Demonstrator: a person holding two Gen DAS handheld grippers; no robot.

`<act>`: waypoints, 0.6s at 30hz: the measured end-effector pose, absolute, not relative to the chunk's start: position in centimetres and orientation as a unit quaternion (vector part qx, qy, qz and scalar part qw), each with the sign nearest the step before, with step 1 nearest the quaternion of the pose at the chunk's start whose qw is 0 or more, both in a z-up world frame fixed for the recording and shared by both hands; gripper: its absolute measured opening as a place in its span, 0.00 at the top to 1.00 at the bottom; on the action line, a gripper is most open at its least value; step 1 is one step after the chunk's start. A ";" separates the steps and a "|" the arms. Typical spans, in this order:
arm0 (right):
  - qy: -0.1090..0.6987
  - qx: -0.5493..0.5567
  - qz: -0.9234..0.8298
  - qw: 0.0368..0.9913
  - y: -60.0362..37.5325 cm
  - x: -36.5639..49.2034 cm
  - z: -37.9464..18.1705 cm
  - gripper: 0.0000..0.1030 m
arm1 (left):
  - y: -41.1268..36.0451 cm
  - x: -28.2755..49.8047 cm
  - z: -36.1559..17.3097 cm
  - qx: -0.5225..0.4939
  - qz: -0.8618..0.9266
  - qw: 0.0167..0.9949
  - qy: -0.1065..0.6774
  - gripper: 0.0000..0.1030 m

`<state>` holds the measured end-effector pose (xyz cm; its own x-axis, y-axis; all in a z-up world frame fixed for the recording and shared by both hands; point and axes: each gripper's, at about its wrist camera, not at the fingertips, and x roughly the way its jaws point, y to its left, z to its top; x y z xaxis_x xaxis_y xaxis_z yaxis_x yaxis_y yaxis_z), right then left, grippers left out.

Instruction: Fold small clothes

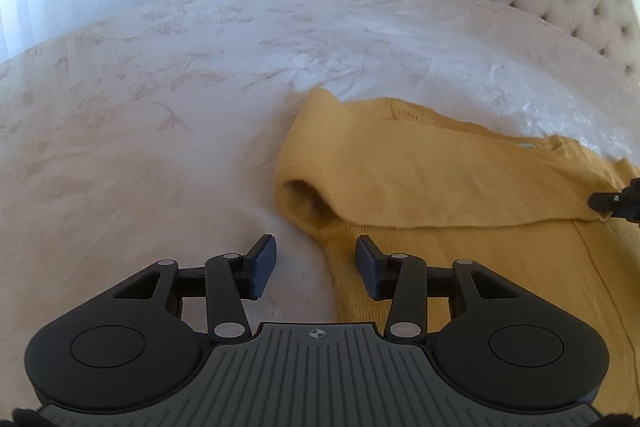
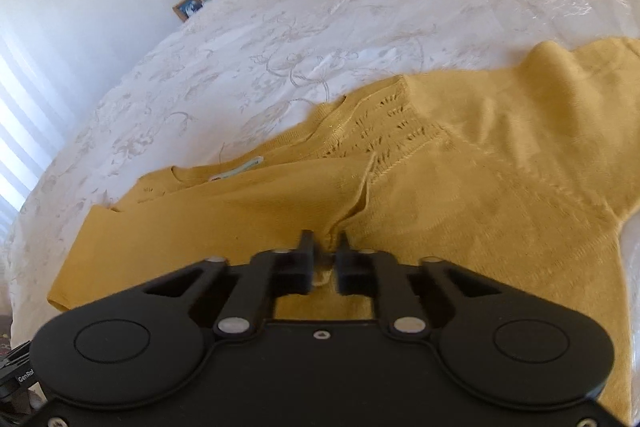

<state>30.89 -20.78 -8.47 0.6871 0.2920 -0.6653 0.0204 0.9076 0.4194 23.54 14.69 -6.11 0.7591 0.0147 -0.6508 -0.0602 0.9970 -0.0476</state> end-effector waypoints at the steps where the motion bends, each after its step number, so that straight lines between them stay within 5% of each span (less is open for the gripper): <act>1: 0.389 0.192 0.076 0.898 -20.5 31.1 -8.1 0.89 | 14.6 23.9 -6.3 -0.031 0.021 0.938 0.345 0.58; 9: 0.287 0.122 0.128 0.942 -21.2 29.0 0.4 0.91 | 14.3 25.6 -7.0 0.003 0.029 0.941 0.338 0.57; 18: 0.371 0.102 0.043 0.922 -25.4 30.4 -5.4 0.90 | 13.5 25.5 -7.6 0.048 0.030 0.938 0.341 0.53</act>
<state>30.37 -25.41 -5.39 0.7210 0.1547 -0.6754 -0.0039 0.9756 0.2193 25.52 13.54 -7.56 0.7649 0.0899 -0.6378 -0.0240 0.9935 0.1112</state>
